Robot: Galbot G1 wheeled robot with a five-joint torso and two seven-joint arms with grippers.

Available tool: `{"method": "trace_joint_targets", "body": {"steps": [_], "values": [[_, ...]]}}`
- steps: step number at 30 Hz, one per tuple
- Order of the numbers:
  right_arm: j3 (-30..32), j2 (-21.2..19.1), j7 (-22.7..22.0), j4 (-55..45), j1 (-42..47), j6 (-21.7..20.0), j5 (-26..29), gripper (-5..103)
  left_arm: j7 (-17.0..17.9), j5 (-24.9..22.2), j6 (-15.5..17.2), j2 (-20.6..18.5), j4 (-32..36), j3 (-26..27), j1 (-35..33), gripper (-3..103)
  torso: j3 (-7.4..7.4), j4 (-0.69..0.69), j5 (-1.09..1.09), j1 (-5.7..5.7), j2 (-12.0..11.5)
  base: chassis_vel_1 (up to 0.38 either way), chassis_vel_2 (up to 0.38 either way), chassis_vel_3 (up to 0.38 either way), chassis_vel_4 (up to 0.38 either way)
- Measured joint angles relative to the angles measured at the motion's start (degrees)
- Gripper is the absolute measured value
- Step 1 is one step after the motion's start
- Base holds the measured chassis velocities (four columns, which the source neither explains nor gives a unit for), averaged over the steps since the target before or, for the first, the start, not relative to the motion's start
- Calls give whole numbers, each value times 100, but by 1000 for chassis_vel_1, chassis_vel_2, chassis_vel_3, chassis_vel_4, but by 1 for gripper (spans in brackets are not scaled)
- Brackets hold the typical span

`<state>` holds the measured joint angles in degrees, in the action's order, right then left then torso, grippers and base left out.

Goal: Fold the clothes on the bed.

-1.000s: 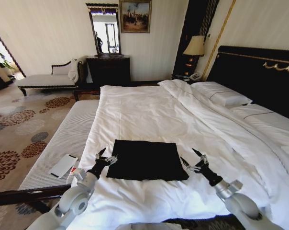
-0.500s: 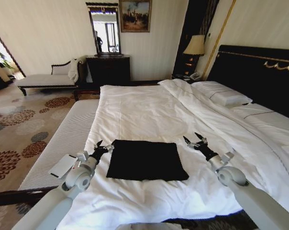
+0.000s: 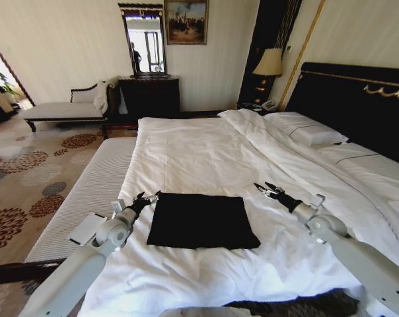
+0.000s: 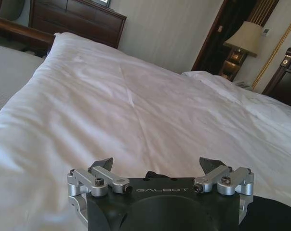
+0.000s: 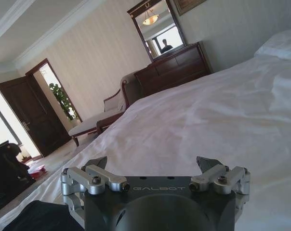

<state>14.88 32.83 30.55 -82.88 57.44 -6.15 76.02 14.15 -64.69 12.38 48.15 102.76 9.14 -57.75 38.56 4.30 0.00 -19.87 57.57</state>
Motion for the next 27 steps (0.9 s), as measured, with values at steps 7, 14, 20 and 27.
{"method": "trace_joint_targets", "body": {"steps": [7, 14, 20, 27], "values": [[-640, -8, 424, 423, -580, -499, 325, 100, 112, -247, 157, 39, -158, -124, 138, 100, 0, 2, 1, 0, 0, 0, 0, 0, 0], [-1160, 9, 449, 905, -1230, -1651, 168, 100, 128, -533, 306, 111, -435, -136, 267, 100, -1, 2, 0, 2, 0, 0, 0, 0, 0], [-1769, 263, 573, 1482, -1904, -1693, 156, 100, -67, -631, 348, 246, -592, -245, 415, 100, 0, 0, 0, 1, 0, 0, 0, 0, 0], [-2022, 327, 724, 1735, -2120, -1640, 9, 100, -272, -775, 354, 296, -730, -316, 455, 100, 0, 1, 1, 1, 0, 0, 0, 0, 0]]}}
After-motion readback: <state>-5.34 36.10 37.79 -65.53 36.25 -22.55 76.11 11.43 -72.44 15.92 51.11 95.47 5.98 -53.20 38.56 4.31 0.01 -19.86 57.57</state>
